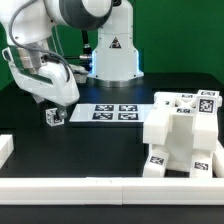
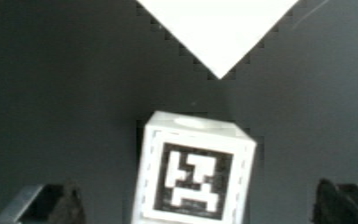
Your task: Assemble chair
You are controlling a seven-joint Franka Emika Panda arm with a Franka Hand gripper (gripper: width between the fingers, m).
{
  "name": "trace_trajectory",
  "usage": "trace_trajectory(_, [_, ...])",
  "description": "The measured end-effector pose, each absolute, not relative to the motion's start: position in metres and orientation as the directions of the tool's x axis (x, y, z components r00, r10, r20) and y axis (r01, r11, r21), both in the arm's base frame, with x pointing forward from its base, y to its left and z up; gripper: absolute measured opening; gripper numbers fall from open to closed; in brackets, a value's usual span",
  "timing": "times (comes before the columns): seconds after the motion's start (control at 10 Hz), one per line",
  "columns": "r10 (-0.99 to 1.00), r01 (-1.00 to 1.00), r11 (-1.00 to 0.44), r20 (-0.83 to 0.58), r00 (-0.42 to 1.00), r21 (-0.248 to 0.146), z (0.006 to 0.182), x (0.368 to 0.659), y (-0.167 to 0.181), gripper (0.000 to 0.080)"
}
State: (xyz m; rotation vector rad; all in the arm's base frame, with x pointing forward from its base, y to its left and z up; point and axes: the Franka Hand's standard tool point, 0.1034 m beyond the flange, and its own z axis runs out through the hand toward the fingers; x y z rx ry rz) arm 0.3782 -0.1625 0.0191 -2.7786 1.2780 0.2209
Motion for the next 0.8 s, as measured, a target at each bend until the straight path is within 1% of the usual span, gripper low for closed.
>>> trace_trajectory(0.6, [-0.746, -0.757, -0.654, -0.167, 0.645, -0.005, 0.0181, 0.3769, -0.1620, 0.0649])
trace_trajectory(0.7, [-0.758, -0.768, -0.640, -0.166, 0.631, -0.002, 0.0174, 0.3768, -0.1621, 0.0649])
trace_trajectory(0.8, [-0.807, -0.816, -0.578, -0.158, 0.569, 0.013, 0.0140, 0.3760, -0.1621, 0.0649])
